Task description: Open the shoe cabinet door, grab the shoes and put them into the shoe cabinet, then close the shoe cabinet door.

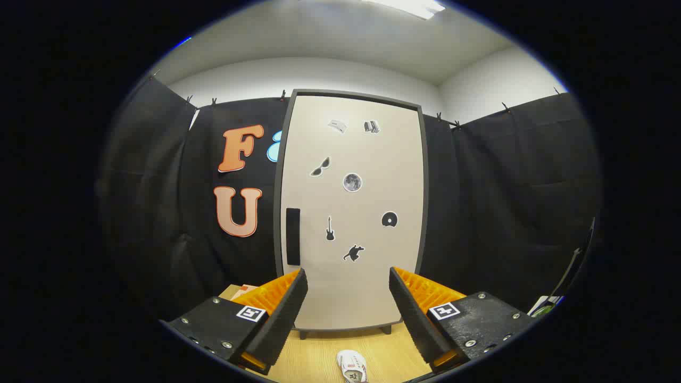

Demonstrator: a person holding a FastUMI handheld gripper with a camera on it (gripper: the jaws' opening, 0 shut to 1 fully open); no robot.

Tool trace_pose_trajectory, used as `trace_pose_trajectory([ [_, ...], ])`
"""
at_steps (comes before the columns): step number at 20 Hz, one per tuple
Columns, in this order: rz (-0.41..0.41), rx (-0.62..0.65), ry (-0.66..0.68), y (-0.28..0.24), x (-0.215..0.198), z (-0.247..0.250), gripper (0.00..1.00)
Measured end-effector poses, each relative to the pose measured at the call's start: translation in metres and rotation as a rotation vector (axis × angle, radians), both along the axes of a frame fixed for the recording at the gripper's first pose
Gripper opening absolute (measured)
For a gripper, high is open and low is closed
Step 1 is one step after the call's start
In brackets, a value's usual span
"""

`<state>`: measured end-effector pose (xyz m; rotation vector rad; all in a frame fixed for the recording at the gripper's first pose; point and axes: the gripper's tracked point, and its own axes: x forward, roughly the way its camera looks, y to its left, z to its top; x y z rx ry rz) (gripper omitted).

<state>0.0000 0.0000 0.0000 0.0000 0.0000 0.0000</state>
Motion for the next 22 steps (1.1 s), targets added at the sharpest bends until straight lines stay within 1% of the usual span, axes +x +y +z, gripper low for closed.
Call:
trace_pose_trajectory([
  [4,-0.013,-0.008,0.007,-0.003,0.005,-0.003,0.96],
  [13,-0.003,0.001,0.019,-0.007,0.016,-0.008,0.96],
  [16,0.011,0.013,0.023,-0.003,0.022,-0.010,0.96],
  [22,0.062,0.014,0.028,0.023,0.047,-0.010,0.96],
])
